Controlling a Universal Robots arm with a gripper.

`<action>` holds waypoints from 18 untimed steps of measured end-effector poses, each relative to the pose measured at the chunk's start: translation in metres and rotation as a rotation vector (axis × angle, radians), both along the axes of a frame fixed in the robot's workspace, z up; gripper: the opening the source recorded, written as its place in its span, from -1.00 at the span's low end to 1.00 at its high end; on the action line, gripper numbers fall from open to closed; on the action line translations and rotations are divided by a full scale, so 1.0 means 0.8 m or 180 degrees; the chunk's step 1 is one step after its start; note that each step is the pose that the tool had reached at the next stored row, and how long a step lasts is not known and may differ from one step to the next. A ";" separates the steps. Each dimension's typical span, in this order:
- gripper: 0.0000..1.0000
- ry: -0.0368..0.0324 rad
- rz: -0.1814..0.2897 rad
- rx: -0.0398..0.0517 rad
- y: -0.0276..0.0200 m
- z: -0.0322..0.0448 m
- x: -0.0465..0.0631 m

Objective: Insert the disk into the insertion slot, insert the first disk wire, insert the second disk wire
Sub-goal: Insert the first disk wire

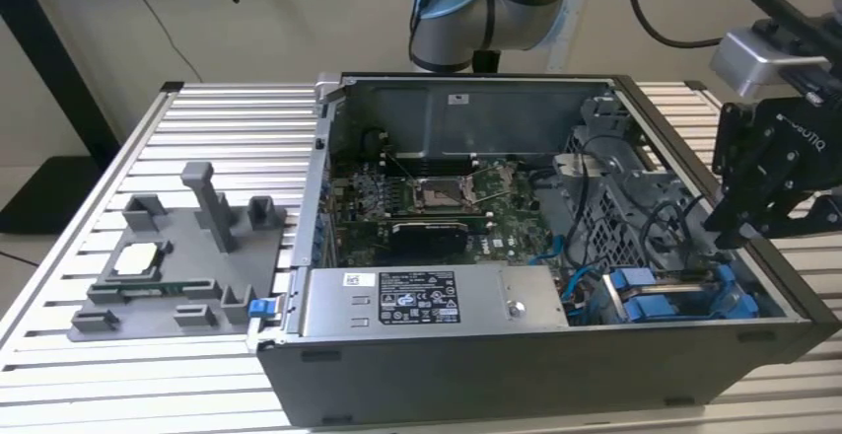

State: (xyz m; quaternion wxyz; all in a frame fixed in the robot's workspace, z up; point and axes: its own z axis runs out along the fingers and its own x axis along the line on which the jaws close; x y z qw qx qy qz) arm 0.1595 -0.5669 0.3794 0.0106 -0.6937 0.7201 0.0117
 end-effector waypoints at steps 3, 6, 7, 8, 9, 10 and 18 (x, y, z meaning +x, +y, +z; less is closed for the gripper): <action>1.00 0.0000 -0.0001 0.0002 0.0009 0.0041 0.000; 1.00 0.0000 0.0000 0.0001 0.0037 0.0056 0.001; 1.00 0.0000 0.0000 0.0001 0.0049 0.0058 0.002; 1.00 -0.0002 -0.0001 0.0003 0.0065 0.0059 0.002; 1.00 -0.0008 0.0000 0.0006 0.0079 0.0060 0.003; 1.00 -0.0015 -0.0001 0.0010 0.0094 0.0059 0.003; 1.00 -0.0025 0.0000 0.0015 0.0144 0.0059 0.011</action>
